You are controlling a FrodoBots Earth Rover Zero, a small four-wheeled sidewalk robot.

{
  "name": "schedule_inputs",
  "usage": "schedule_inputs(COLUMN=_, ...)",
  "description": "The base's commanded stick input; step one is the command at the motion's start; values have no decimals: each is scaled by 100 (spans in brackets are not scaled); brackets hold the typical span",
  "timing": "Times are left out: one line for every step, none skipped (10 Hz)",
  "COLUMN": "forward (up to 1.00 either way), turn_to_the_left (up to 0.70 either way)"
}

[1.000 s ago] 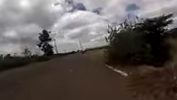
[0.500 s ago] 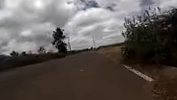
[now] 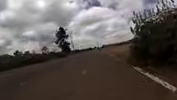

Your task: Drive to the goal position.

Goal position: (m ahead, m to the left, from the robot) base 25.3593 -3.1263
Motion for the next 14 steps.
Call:
schedule_inputs(forward=85, turn_to_the_left=0)
schedule_inputs(forward=85, turn_to_the_left=0)
schedule_inputs(forward=85, turn_to_the_left=0)
schedule_inputs(forward=85, turn_to_the_left=0)
schedule_inputs(forward=85, turn_to_the_left=0)
schedule_inputs(forward=85, turn_to_the_left=0)
schedule_inputs(forward=85, turn_to_the_left=0)
schedule_inputs(forward=85, turn_to_the_left=-10)
schedule_inputs(forward=85, turn_to_the_left=-28)
schedule_inputs(forward=85, turn_to_the_left=-34)
schedule_inputs(forward=85, turn_to_the_left=-31)
schedule_inputs(forward=85, turn_to_the_left=-26)
schedule_inputs(forward=85, turn_to_the_left=-15)
schedule_inputs(forward=85, turn_to_the_left=-3)
